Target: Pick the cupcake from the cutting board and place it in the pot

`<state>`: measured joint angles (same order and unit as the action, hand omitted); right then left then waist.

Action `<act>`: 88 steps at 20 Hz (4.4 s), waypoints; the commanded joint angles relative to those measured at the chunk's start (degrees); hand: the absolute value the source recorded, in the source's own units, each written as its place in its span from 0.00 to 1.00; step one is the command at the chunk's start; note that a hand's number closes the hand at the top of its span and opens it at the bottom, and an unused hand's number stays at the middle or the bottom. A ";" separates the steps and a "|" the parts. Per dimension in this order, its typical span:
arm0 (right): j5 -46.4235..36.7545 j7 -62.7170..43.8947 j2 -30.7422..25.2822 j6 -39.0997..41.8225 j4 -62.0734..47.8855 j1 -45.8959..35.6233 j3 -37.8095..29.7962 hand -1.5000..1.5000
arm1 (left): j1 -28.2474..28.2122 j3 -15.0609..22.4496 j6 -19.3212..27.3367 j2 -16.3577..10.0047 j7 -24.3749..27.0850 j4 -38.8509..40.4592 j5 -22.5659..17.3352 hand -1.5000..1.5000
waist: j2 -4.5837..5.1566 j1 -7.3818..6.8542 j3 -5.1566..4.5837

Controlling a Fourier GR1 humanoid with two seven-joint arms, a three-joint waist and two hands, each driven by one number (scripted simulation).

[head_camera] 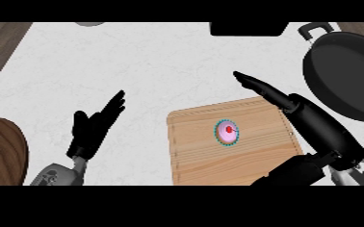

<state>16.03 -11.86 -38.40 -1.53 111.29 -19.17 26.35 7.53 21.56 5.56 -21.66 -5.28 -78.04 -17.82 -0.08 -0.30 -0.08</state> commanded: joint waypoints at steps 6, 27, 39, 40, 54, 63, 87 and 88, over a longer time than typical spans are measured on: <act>0.16 -10.87 2.05 12.42 -9.88 -6.52 8.18 0.00 | -0.43 -0.98 -1.38 0.51 2.08 1.62 1.83 0.50 | 0.35 -0.73 0.03; -12.50 14.20 13.40 27.89 -36.99 -2.42 -5.29 0.00 | -2.35 -5.18 -4.06 6.43 -0.49 0.41 7.82 0.50 | 0.14 -0.05 0.10; -11.09 15.36 21.44 34.97 -45.21 -1.58 -10.92 0.00 | 0.17 -10.64 -7.73 7.54 -1.52 2.97 9.37 0.50 | 0.12 0.18 0.08; -13.02 19.27 23.63 33.12 -50.43 -2.68 -10.10 0.00 | -0.41 -10.42 -8.75 6.95 -3.43 -0.10 7.65 0.50 | 0.16 -0.08 0.10; -23.80 35.21 30.34 31.48 -63.29 -3.95 -8.60 1.00 | -3.58 -10.31 -8.26 9.35 -2.43 -1.10 12.41 0.50 | 0.15 -0.13 0.09; -15.00 45.23 14.68 20.72 -66.78 7.55 -29.19 1.00 | -5.30 -13.60 -7.05 8.44 -0.58 0.40 11.83 0.50 | -0.17 6.51 0.18; -7.25 49.36 -6.11 -2.28 -60.36 27.65 -55.39 1.00 | -4.00 -12.30 -9.39 10.96 -2.40 -1.38 13.82 0.50 | 0.03 0.61 -0.01; -7.44 45.41 -9.09 -2.08 -58.44 26.37 -55.33 1.00 | -3.78 -11.77 -8.99 11.37 -0.75 0.10 14.95 0.50 | 0.06 0.61 -0.05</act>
<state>10.54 38.42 -44.84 0.36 47.12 7.18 -29.41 3.75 8.86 -3.94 -11.39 -7.43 -79.53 -4.62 -0.14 0.49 -0.04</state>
